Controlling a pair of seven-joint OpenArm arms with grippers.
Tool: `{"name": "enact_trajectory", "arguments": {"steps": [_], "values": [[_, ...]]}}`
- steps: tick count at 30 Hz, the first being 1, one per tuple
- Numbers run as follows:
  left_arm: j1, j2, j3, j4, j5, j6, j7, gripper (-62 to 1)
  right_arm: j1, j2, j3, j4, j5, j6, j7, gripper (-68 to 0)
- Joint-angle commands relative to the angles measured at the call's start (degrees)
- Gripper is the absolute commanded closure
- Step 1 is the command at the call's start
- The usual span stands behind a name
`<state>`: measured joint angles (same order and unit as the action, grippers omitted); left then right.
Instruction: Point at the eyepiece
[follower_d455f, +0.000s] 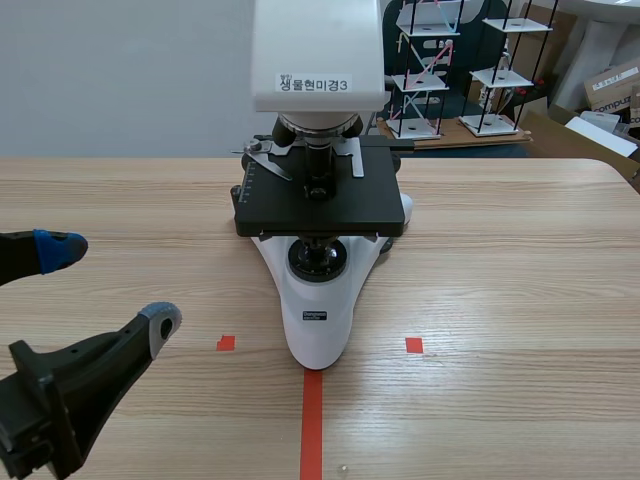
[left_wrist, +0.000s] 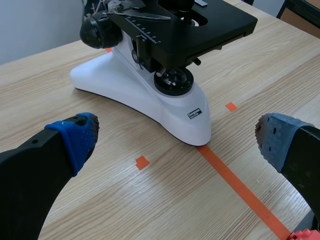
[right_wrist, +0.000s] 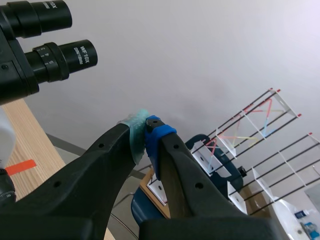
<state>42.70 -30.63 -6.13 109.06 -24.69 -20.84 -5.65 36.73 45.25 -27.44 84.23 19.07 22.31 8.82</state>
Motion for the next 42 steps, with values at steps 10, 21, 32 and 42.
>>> {"name": "enact_trajectory", "arguments": {"steps": [10,21,32,42], "values": [[0.1,0.1,0.1,1.1,-0.3,0.1,-0.8,-62.3,13.2,-2.1,-10.8,-5.4,1.1,-0.1,-2.2,-1.8],[0.1,0.1,0.1,1.1,-0.3,0.1,-0.8,-62.3,14.4,-4.7,-10.8,-6.6,1.0,0.1,-3.5,-1.8],[0.1,0.1,0.1,1.1,-0.3,0.1,-0.8,-62.3,14.4,-4.9,-10.8,-6.6,1.1,2.9,-3.6,-1.8],[0.1,0.1,0.1,1.1,-0.3,0.1,-0.8,-62.3,14.4,-4.9,-10.8,-6.6,1.1,2.9,-3.6,-1.8]]}}
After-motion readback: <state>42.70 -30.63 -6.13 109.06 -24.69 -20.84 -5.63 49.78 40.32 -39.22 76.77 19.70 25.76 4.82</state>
